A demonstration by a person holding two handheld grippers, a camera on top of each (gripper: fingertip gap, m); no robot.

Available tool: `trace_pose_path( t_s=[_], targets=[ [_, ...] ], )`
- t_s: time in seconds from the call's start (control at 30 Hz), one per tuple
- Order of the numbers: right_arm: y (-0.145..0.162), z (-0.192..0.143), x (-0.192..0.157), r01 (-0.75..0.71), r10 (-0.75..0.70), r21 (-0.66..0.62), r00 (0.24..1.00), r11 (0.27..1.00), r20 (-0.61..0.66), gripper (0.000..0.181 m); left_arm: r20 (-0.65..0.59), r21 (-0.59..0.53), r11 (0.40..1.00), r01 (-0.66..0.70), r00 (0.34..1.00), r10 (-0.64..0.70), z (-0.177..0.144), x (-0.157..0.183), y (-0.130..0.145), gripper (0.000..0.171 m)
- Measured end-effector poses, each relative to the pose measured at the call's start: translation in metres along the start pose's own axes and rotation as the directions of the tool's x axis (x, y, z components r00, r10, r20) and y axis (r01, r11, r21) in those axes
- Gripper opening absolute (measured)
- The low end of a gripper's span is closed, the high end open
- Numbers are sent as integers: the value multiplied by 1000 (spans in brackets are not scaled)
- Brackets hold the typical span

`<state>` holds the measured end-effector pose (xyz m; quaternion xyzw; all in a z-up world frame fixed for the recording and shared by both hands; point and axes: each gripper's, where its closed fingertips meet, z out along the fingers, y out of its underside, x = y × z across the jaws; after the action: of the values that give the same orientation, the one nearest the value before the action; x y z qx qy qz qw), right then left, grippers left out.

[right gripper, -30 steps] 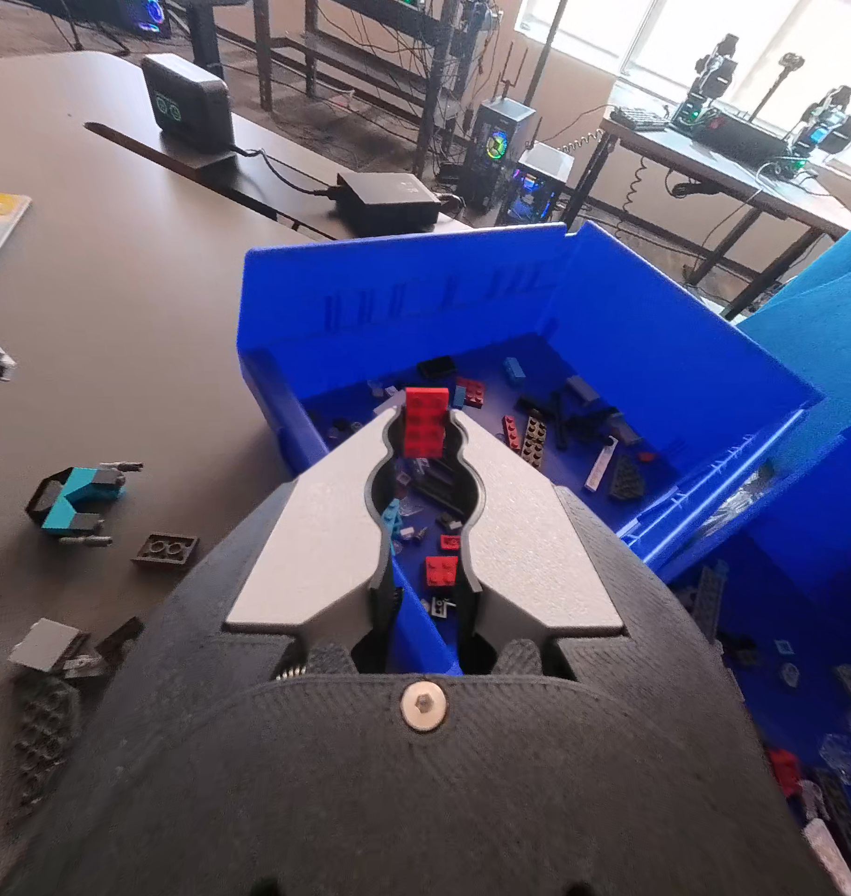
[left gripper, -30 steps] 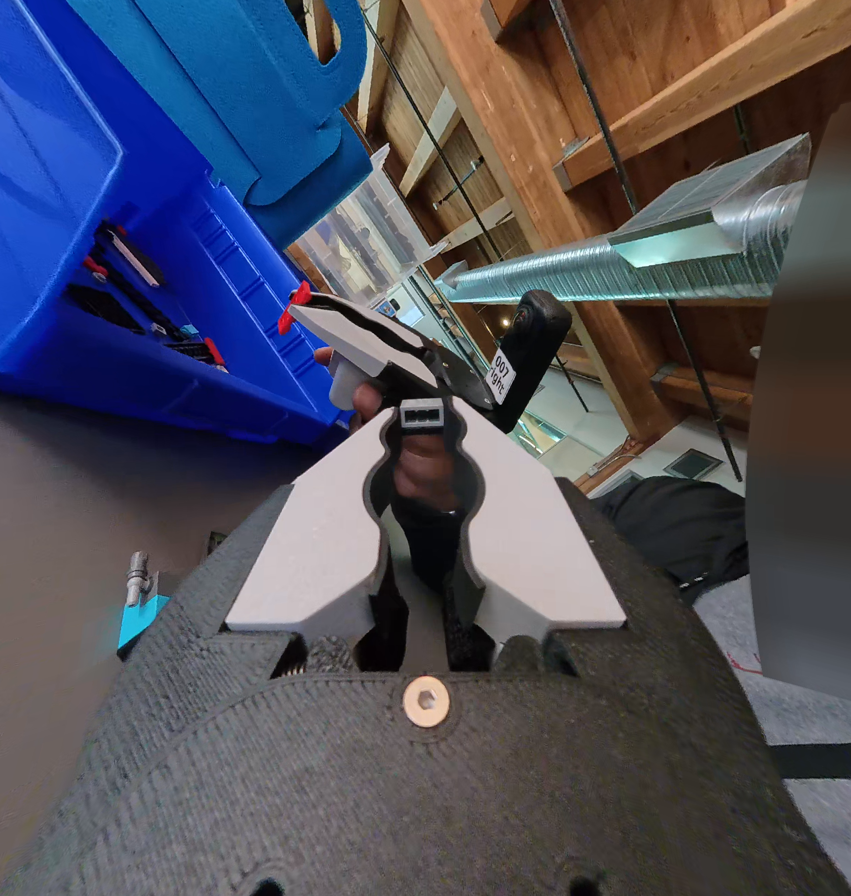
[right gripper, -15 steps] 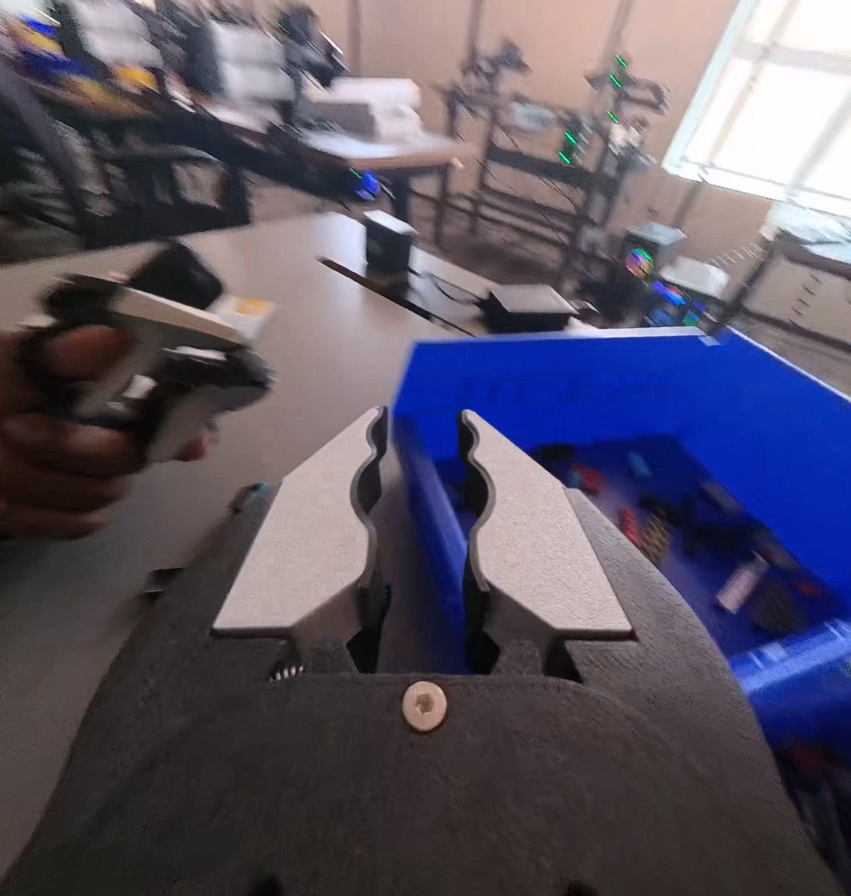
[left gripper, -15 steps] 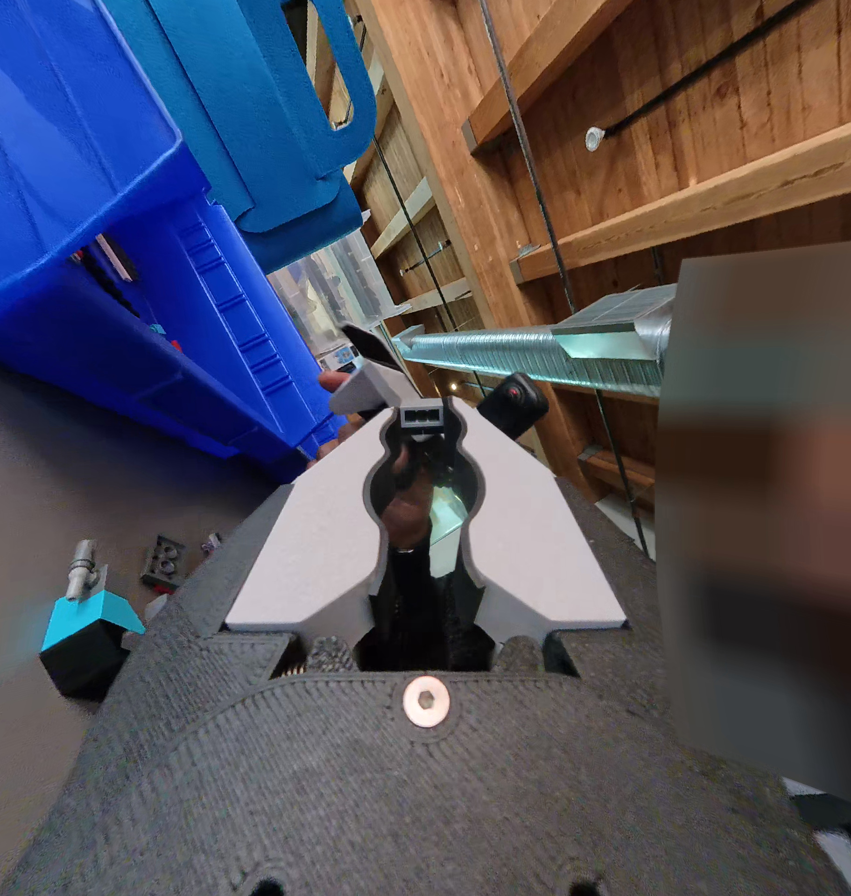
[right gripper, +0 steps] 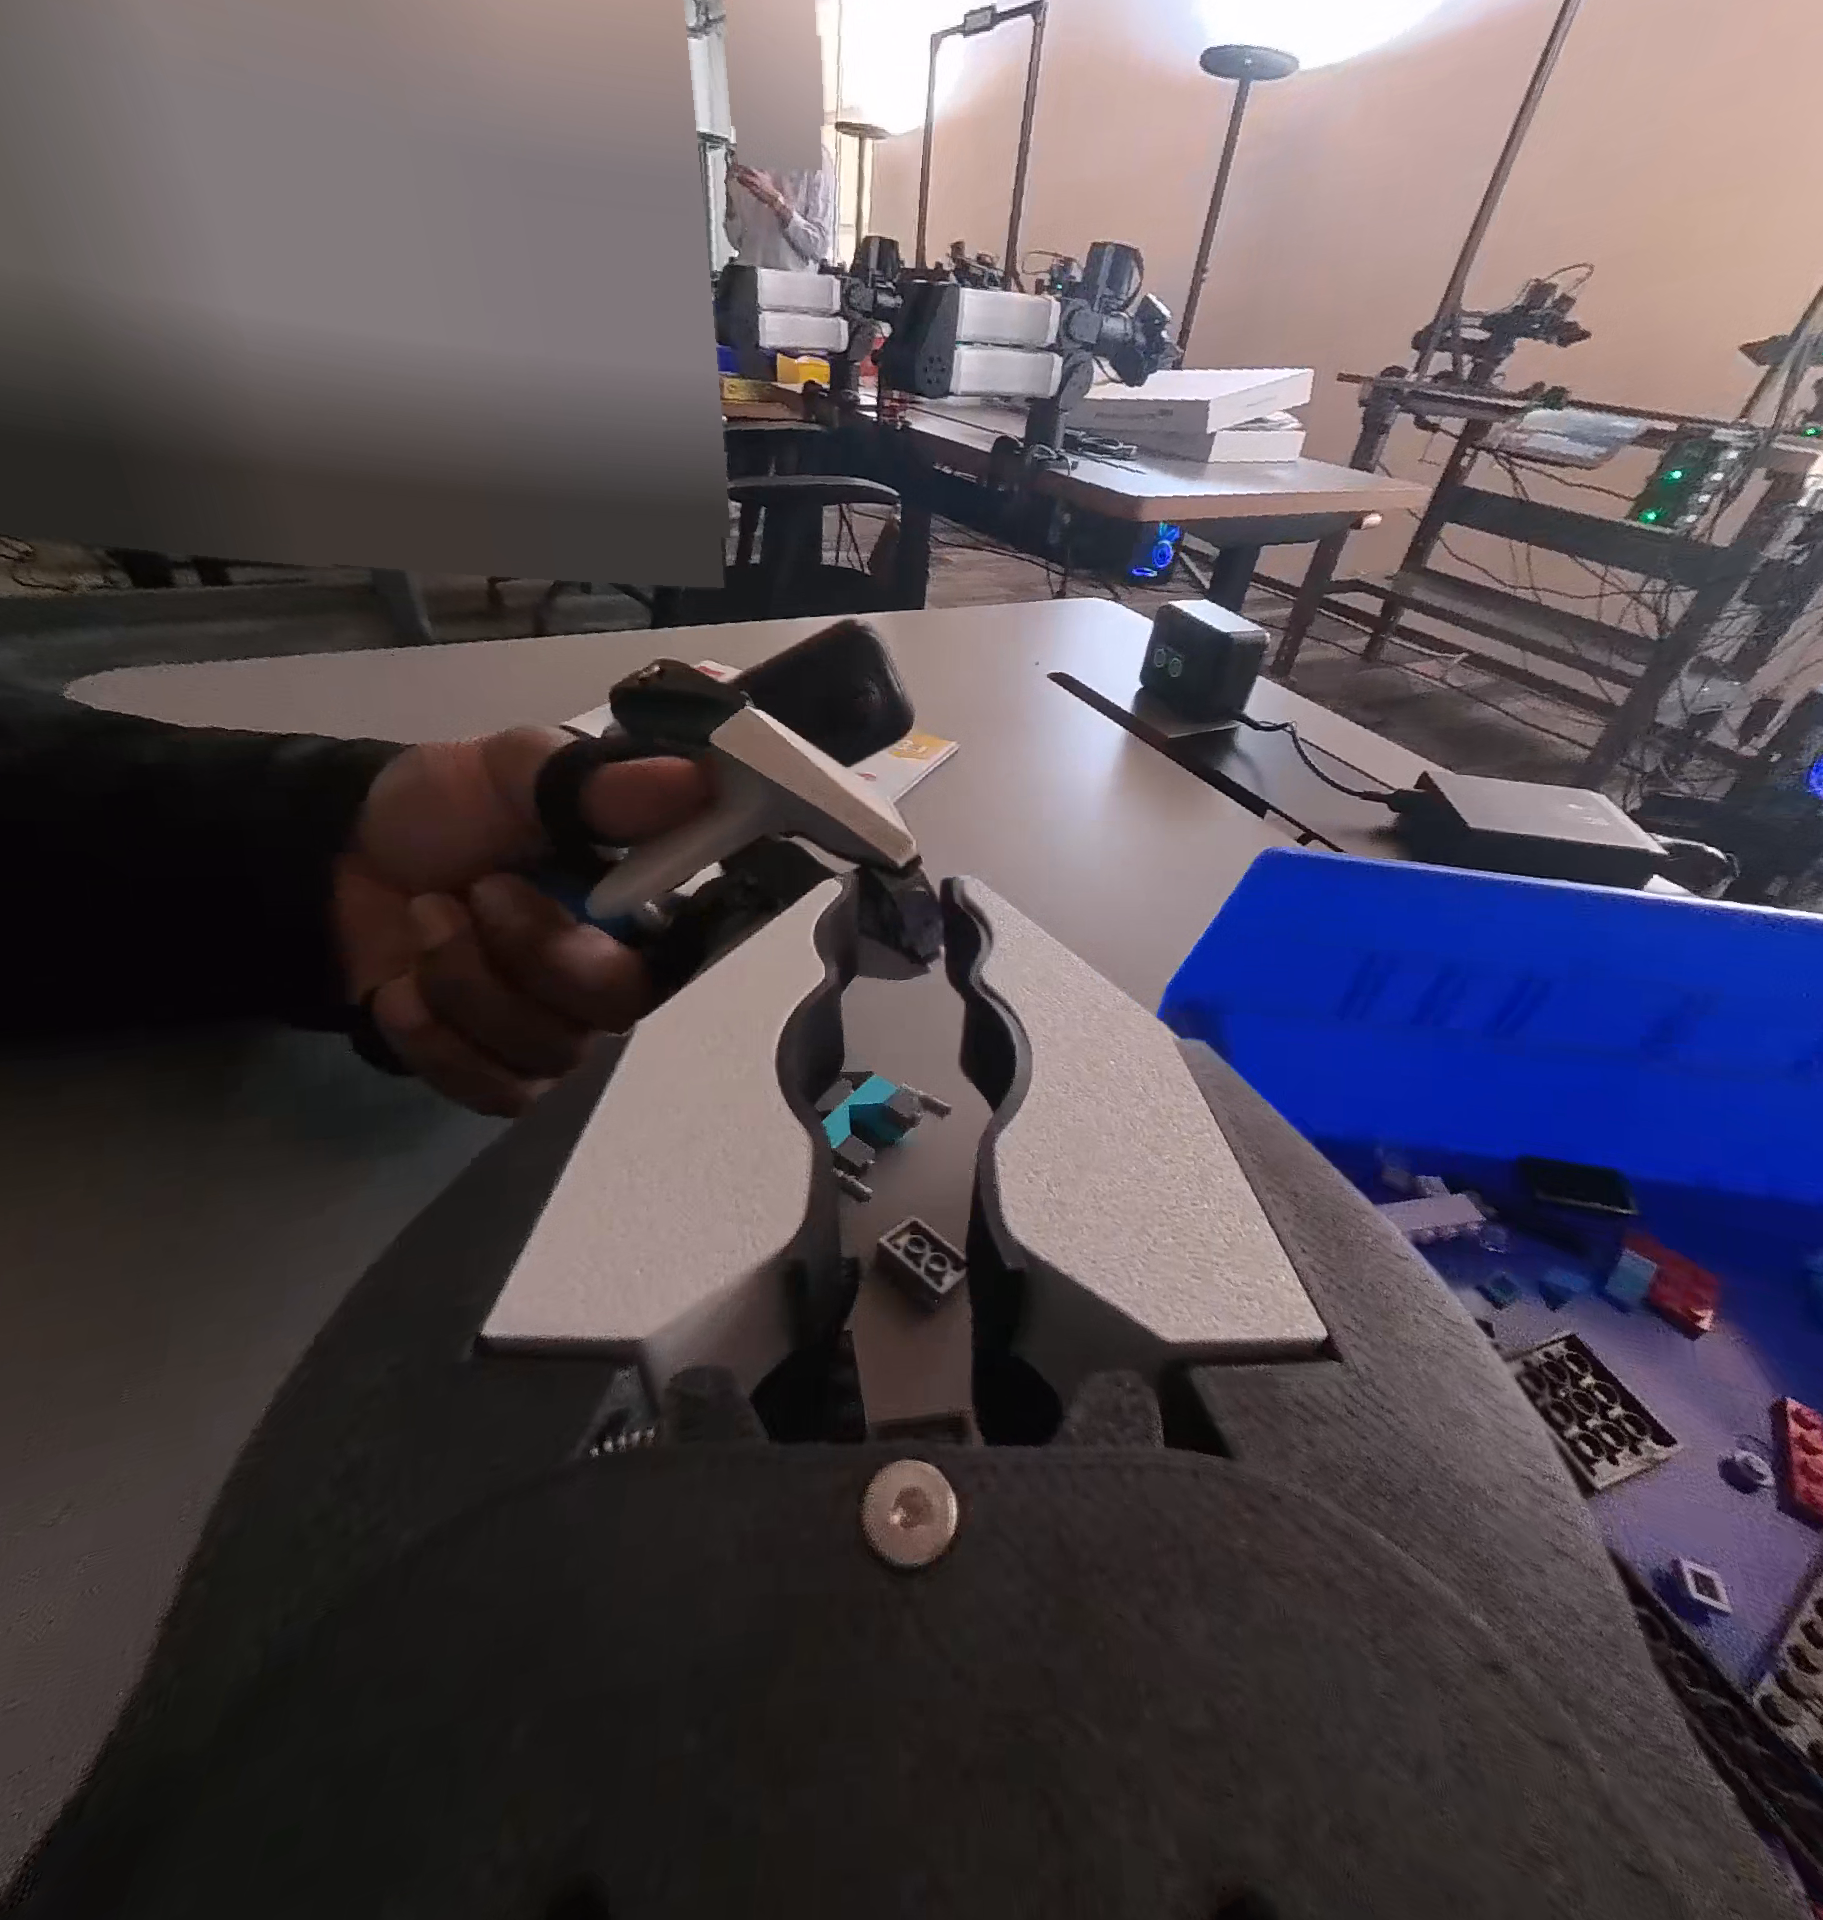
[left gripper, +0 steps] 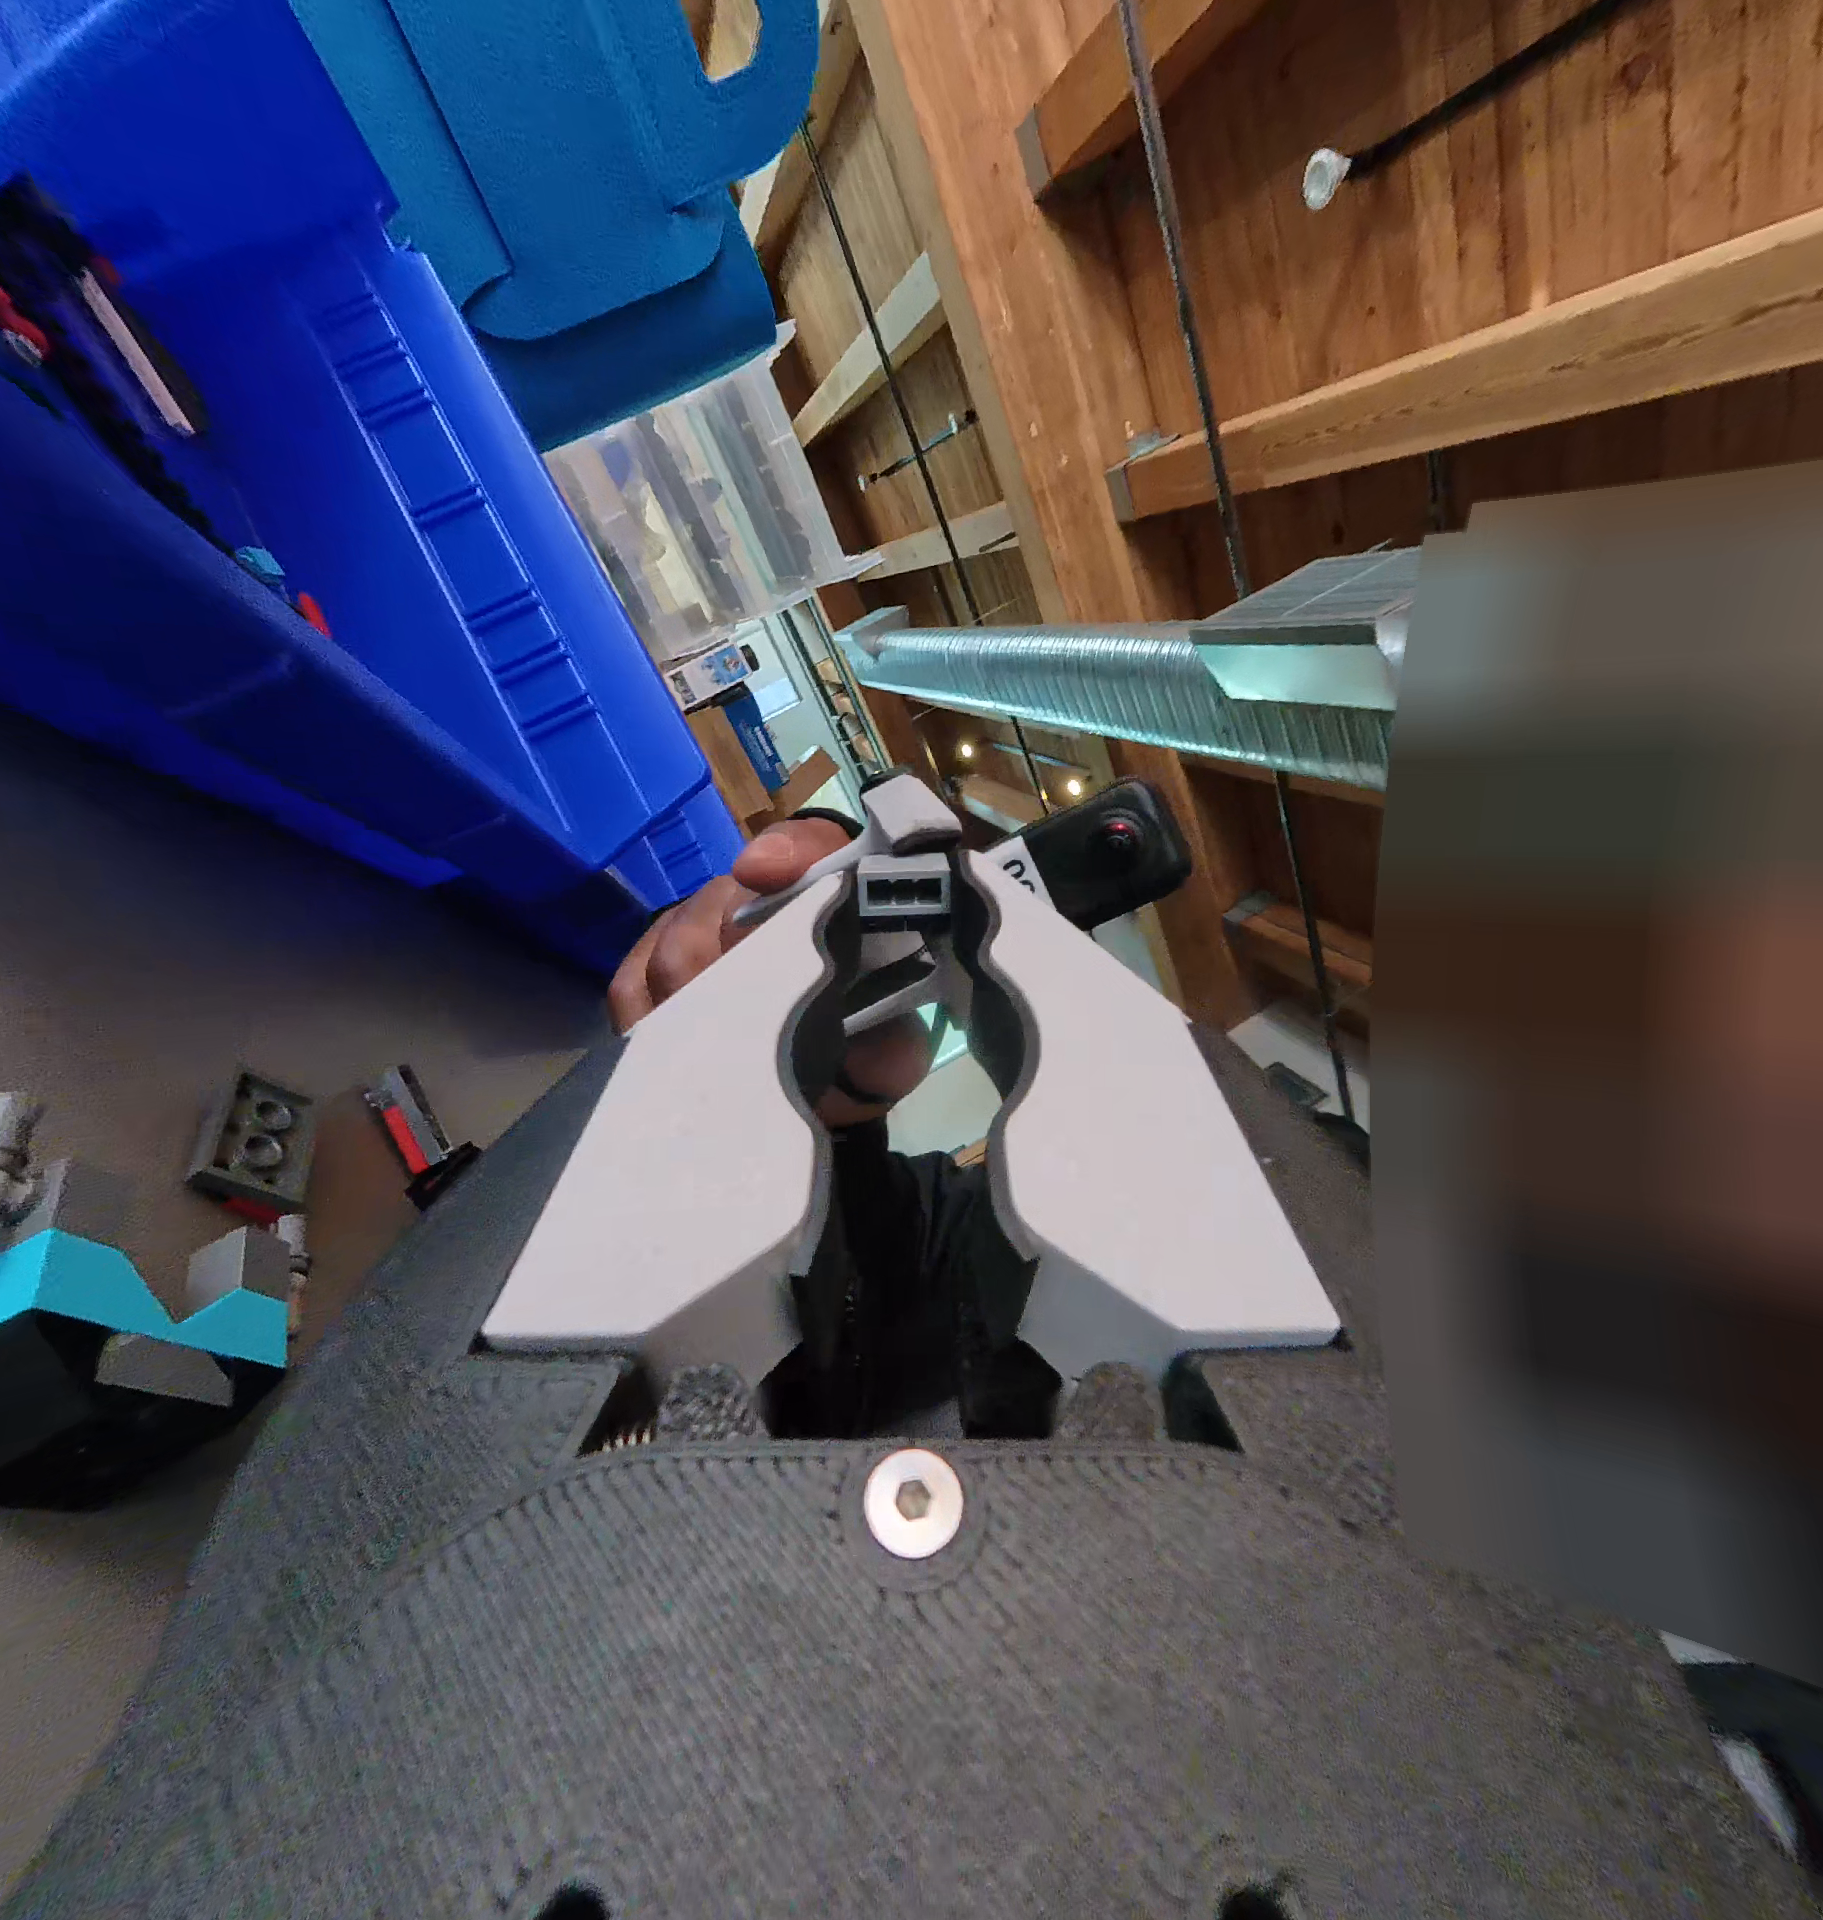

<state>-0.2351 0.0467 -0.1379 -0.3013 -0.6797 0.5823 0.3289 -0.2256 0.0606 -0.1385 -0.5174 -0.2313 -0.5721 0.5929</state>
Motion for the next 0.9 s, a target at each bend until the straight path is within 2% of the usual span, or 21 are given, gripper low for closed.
trace_pose_path(
  t_s=[0.07, 0.2, 0.33, 0.4, 0.43, 0.57, 0.9],
  targets=[
    [2, -1, -2, -17, 17, -8, 1000, 1000, 16, 14, 28, -29, 999, -34, 999, 35, -1, -2, 0, 19],
    [10, -3, -3, -125, 129, -60, 990, 990, 63, 13, 150, -115, 979, -170, 971, 187, -11, -14, -6, 37],
    [58, 0, -14, -203, 245, -322, 965, 925, 94, 14, 237, -338, 892, -302, 890, 391, -24, -29, 4, 41],
    [78, -1, -24, -177, 247, -417, 962, 891, 119, 14, 299, -387, 848, -362, 821, 487, -31, -40, -1, 41],
    [85, 0, -28, -163, 243, -451, 962, 877, 125, 14, 315, -379, 844, -379, 805, 503, -32, -42, -5, 41],
    [97, 5, -30, -125, 195, -494, 977, 860, 91, 14, 337, -324, 876, -357, 822, 459, -37, -45, -15, 40],
    [113, 6, -32, -131, 200, -555, 978, 822, 64, 16, 364, -431, 840, -330, 788, 496, -44, -58, -4, 40]
  ],
)
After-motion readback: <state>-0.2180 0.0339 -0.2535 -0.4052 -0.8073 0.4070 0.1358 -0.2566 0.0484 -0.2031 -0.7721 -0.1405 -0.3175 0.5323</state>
